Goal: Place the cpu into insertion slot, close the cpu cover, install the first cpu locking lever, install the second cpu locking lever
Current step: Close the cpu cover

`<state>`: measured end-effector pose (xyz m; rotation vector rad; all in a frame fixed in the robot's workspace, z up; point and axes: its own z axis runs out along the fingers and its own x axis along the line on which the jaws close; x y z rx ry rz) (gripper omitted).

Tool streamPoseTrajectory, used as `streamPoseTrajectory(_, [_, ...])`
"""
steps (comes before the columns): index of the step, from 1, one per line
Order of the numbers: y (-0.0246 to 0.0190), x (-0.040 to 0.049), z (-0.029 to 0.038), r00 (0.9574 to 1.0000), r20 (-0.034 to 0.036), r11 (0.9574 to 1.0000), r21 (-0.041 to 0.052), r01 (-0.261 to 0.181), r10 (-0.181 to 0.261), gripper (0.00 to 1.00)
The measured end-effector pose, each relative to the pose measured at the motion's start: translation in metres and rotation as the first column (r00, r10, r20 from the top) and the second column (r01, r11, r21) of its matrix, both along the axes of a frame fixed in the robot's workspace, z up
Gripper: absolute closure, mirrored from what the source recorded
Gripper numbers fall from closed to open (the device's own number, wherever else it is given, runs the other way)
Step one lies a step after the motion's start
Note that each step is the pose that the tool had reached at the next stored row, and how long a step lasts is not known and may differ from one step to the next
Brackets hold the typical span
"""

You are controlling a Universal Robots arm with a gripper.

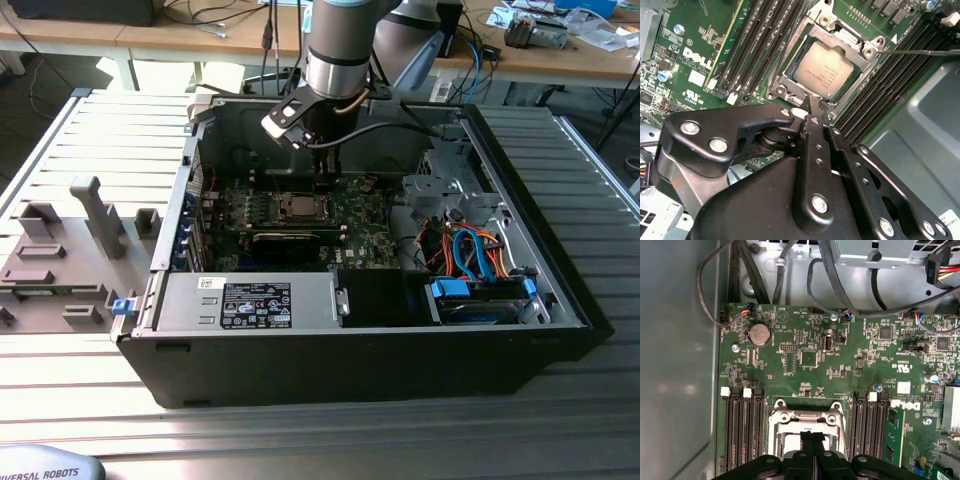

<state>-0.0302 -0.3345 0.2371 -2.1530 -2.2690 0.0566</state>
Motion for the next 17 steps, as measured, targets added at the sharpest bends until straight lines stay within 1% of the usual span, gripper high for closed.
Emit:
streamPoseTrajectory(8, [0.0,-0.0055,-0.0006,1.0,0.0,1.0,0.0,0.0,0.0,0.89])
streamPoseTrajectory(17, [0.0,-0.009,-0.0011,1.0,0.0001,1.0,0.0,0.0,0.0,0.89])
